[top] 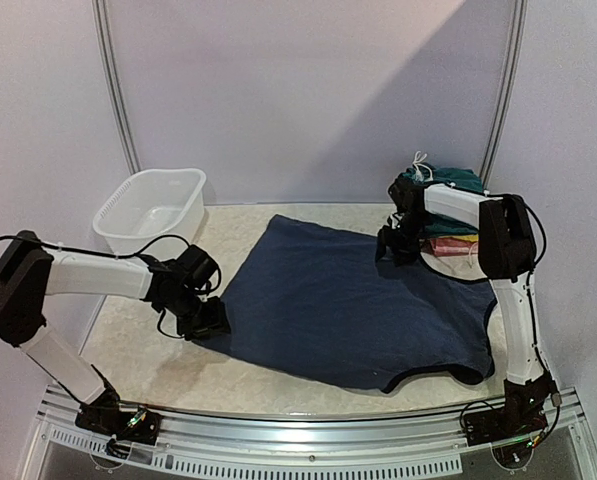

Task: Fold and stack the mixed laundry pile
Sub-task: Move the flattened tank top to the center of the board.

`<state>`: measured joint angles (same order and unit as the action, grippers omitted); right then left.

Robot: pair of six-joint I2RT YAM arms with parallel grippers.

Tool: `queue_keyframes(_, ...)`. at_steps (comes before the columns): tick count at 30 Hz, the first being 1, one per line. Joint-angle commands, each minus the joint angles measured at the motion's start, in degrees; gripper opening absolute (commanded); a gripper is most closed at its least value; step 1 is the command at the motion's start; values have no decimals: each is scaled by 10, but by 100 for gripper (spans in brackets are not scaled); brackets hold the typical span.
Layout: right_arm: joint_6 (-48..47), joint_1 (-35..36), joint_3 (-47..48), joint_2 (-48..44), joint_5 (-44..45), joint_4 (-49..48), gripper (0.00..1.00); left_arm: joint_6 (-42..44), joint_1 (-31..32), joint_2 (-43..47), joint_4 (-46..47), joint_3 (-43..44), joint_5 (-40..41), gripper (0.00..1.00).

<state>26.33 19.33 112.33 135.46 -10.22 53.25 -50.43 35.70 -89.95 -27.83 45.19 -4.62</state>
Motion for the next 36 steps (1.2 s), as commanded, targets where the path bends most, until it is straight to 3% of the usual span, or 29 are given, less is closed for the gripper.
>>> queue_keyframes(1, -11, 18, 62, 72, -29, 37, 63, -55, 19, 45, -71, -78, 1, 56)
queue_keyframes(11, -12, 40, 256, 201, -90, 48, 60, -152, 46, 231, -110, -184, 6, 56)
queue_keyframes(19, -29, 40, 277, 201, -104, -19, 61, -153, 48, 271, -144, -155, 26, 59)
queue_keyframes(23, -63, 40, 272, 164, -87, 0, 65, -126, 48, 295, -184, -113, 53, 71)
queue_keyframes(28, -80, 40, 218, 73, -67, 4, 70, -86, 47, 320, -279, -49, 128, 97)
queue_keyframes(36, -44, 55, -26, -149, -26, -44, 75, -14, 15, 349, -337, 1, 160, 99)
